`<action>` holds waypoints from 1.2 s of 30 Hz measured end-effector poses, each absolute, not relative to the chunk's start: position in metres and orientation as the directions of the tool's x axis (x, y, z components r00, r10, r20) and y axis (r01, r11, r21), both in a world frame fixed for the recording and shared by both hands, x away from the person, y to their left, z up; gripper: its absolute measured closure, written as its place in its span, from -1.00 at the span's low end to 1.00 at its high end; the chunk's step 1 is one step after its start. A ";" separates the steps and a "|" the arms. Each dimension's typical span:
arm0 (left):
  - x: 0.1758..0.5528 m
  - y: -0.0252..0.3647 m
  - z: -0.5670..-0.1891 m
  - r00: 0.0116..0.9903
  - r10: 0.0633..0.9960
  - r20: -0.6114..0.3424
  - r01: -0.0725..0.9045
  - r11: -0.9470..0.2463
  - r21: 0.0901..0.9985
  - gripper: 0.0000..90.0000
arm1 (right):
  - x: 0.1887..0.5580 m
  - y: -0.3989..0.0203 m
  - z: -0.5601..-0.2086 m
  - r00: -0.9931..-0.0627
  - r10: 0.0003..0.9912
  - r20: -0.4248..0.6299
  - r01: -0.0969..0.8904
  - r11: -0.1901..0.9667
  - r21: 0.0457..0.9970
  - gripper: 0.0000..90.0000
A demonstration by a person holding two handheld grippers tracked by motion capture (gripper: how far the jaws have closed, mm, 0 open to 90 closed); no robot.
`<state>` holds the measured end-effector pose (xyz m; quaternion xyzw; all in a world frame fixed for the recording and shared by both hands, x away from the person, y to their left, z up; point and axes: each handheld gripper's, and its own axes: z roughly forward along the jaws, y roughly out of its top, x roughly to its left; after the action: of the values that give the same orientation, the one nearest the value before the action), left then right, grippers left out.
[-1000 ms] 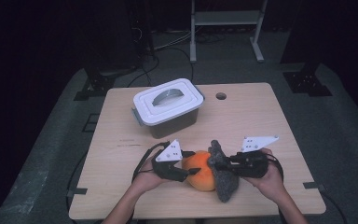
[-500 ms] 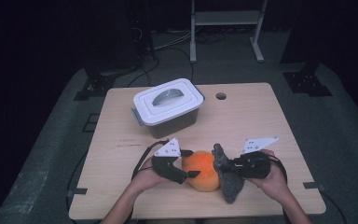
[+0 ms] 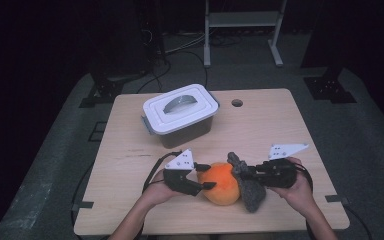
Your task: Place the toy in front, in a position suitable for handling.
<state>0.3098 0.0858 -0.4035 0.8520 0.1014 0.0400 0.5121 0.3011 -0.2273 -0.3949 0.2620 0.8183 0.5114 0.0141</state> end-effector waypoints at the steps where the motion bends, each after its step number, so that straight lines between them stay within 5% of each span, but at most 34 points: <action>1: 0.310 0.086 -0.404 0.976 0.214 -0.036 0.132 -0.455 0.881 -0.09 | 0.301 -0.227 -0.395 -0.862 0.443 0.245 0.414 0.340 0.844 0.65; 5: 0.306 0.080 -0.402 0.979 0.202 -0.025 0.118 -0.464 0.878 -0.21 | 0.293 -0.213 -0.382 -0.891 0.413 0.190 0.354 0.369 0.859 0.65; 9: 0.307 0.080 -0.402 0.981 0.194 -0.029 0.116 -0.456 0.882 -0.38 | 0.296 -0.215 -0.390 -0.886 0.414 0.208 0.373 0.371 0.851 0.65; 11: 0.310 0.080 -0.402 0.978 0.209 -0.028 0.124 -0.465 0.876 -0.62 | 0.297 -0.220 -0.394 -0.880 0.420 0.220 0.389 0.374 0.842 0.65; 17: 0.318 0.083 -0.412 0.968 0.237 -0.083 0.189 -0.470 0.862 -0.74 | 0.300 -0.226 -0.402 -0.875 0.419 0.243 0.411 0.377 0.830 0.65; 20: 0.323 0.086 -0.421 0.968 0.202 -0.150 0.228 -0.452 0.863 -0.60 | 0.303 -0.231 -0.407 -0.867 0.423 0.262 0.430 0.373 0.822 0.65; 26: 0.319 0.089 -0.415 0.976 0.192 -0.103 0.181 -0.451 0.874 0.02 | 0.307 -0.239 -0.411 -0.854 0.433 0.288 0.459 0.368 0.809 0.65; 36: 0.312 0.091 -0.402 0.982 0.186 -0.020 0.104 -0.453 0.885 0.08 | 0.305 -0.243 -0.395 -0.860 0.408 0.306 0.434 0.271 0.859 0.65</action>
<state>0.3119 0.0910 -0.4017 0.8514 0.0853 0.0399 0.5159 0.3047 -0.2427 -0.3946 0.2642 0.7971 0.5429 -0.0119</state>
